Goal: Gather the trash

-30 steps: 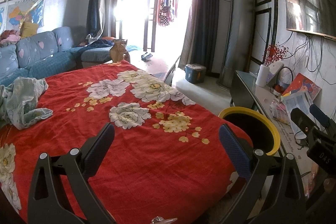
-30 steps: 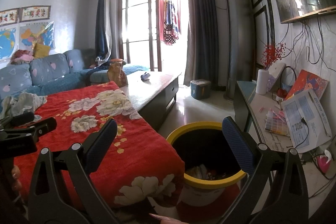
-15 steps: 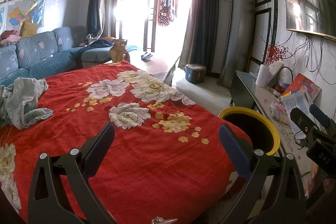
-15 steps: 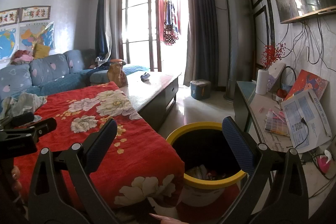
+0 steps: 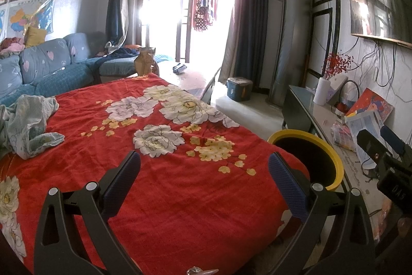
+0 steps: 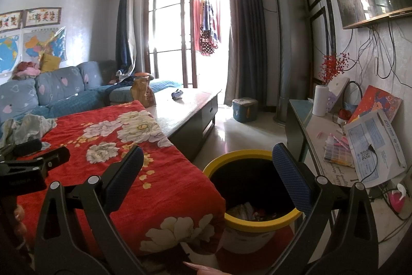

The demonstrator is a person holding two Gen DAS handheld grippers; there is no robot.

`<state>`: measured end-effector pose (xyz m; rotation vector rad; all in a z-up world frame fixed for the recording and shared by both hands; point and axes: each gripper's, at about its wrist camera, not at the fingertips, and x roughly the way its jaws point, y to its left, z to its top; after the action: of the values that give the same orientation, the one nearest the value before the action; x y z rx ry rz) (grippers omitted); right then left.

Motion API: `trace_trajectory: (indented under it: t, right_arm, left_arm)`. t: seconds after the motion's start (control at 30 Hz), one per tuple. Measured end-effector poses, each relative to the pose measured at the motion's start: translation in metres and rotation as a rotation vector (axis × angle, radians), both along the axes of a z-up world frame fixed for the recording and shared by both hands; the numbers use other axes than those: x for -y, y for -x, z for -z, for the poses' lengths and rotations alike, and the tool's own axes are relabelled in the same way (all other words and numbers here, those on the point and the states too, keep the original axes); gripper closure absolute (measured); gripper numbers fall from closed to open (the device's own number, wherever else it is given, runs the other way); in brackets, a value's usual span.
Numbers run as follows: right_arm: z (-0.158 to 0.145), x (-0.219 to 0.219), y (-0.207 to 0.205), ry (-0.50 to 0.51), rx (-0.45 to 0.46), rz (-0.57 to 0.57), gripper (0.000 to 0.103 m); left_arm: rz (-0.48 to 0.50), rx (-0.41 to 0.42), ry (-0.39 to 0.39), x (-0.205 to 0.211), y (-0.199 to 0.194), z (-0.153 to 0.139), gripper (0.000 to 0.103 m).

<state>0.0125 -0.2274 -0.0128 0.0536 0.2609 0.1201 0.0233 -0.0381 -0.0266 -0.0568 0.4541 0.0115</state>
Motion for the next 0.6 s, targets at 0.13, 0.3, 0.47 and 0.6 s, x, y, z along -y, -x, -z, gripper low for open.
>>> trace_trajectory:
  t: [0.13, 0.3, 0.47, 0.6]
  right_arm:
    - [0.0, 0.0, 0.0, 0.0, -0.001, 0.0, 0.011]
    - [0.0, 0.0, 0.0, 0.001, -0.001, -0.002, 0.011]
    - [0.0, -0.001, -0.001, 0.0, -0.003, -0.012, 0.011]
    - [-0.009, -0.008, -0.006, 0.003, -0.019, -0.056, 0.011]
  left_arm:
    - [-0.001, -0.003, 0.004, 0.0, 0.0, 0.001, 0.006]
    - [-0.006, -0.017, 0.001, 0.001, 0.002, 0.004, 0.006]
    - [-0.007, -0.041, 0.011, -0.002, -0.001, 0.009, 0.006]
    - [-0.022, -0.059, 0.04, -0.015, 0.001, 0.005, 0.006]
